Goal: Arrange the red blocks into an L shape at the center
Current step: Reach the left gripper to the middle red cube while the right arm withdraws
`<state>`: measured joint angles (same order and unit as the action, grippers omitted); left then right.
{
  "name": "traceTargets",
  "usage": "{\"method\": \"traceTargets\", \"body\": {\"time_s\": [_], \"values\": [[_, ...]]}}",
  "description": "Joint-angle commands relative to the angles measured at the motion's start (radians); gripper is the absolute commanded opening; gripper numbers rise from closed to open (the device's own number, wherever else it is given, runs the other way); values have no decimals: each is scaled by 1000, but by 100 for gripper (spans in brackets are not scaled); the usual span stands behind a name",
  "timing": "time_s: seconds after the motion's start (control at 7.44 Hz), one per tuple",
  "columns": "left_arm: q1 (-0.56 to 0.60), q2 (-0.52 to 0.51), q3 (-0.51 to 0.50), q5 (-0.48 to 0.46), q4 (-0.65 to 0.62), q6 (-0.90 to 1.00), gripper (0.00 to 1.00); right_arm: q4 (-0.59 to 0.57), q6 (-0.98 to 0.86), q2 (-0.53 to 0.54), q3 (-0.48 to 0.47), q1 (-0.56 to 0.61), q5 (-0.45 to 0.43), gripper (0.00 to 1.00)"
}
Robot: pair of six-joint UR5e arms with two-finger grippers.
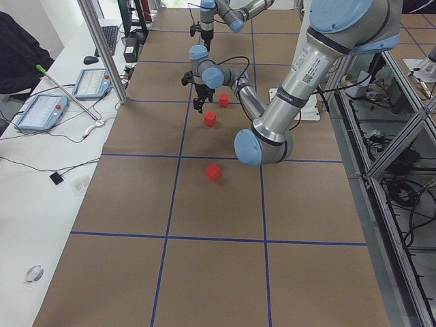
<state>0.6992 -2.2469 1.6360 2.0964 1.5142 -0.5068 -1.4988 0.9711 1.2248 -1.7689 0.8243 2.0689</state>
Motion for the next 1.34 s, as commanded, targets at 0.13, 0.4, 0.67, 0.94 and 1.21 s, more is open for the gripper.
{"method": "traceTargets", "body": {"time_s": [0.13, 0.4, 0.67, 0.94, 1.21], "values": [[-15, -17, -114, 1, 93, -1, 99, 14, -18, 22, 3, 9, 0, 100], [-27, -20, -128, 2, 93, -30, 99, 12, -20, 22, 6, 9, 0, 100], [-64, -17, -130, 1, 93, -78, 99, 12, -20, 22, 8, 9, 0, 100], [-76, -19, -148, -1, 95, -96, 99, 12, -20, 25, 9, 7, 0, 100], [-76, -17, -153, -1, 95, -96, 95, 14, -22, 25, 8, 7, 0, 100]]}}
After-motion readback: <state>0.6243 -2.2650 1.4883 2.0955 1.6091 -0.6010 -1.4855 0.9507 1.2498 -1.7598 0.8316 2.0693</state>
